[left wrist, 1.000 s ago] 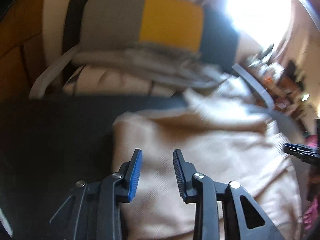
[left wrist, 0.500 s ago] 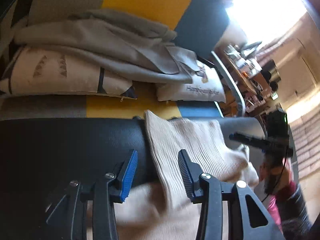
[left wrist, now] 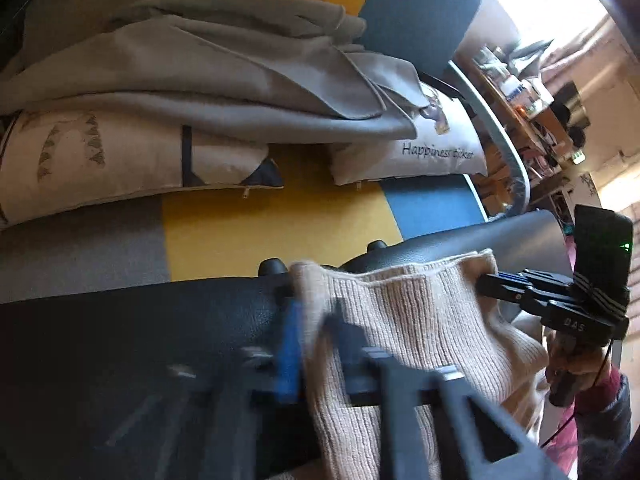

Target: Fold clothes

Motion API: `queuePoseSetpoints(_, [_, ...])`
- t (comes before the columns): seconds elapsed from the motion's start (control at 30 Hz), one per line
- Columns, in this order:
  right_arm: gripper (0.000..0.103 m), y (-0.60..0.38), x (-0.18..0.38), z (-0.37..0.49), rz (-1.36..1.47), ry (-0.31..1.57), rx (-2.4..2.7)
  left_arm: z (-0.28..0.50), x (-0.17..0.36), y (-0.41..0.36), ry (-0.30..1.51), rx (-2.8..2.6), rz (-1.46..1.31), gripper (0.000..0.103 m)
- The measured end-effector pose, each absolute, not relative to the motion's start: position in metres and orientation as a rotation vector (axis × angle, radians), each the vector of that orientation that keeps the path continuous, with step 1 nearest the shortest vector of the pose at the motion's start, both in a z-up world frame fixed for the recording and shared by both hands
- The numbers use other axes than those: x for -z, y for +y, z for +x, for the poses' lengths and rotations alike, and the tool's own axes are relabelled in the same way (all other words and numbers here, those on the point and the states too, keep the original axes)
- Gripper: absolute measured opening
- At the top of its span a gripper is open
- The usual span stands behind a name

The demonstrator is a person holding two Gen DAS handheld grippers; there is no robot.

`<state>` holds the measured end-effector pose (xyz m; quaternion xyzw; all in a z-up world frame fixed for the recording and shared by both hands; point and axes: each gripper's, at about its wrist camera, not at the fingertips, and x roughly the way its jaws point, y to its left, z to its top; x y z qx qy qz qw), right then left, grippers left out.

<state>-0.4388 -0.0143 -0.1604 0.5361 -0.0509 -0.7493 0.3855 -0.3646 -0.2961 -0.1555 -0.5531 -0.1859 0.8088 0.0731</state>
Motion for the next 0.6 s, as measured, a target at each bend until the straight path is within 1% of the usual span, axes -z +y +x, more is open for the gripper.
queuePoseSetpoints(0.13, [0.008,-0.012,0.142,-0.432,1.313,-0.138,1.928,-0.347,0.132,-0.300,-0.584,-2.503,-1.511,0.004])
queuePoseSetpoints(0.2, [0.008,-0.009,0.126,-0.424,1.275,-0.143,1.940,-0.331,0.114,-0.303,-0.627,-2.537,-1.398,0.004])
queuePoseSetpoints(0.4, [0.008,-0.001,0.071,-0.382,1.139,-0.149,1.950,-0.266,0.061,-0.303,-0.676,-2.592,-1.135,0.004])
queuePoseSetpoints(0.5, [0.008,0.007,0.055,-0.357,1.102,-0.148,1.954,-0.225,0.048,-0.299,-0.697,-2.605,-1.064,0.004])
queuePoseSetpoints(0.6, [0.008,0.017,0.045,-0.324,1.073,-0.145,1.950,-0.188,0.049,-0.293,-0.711,-2.618,-1.021,0.004])
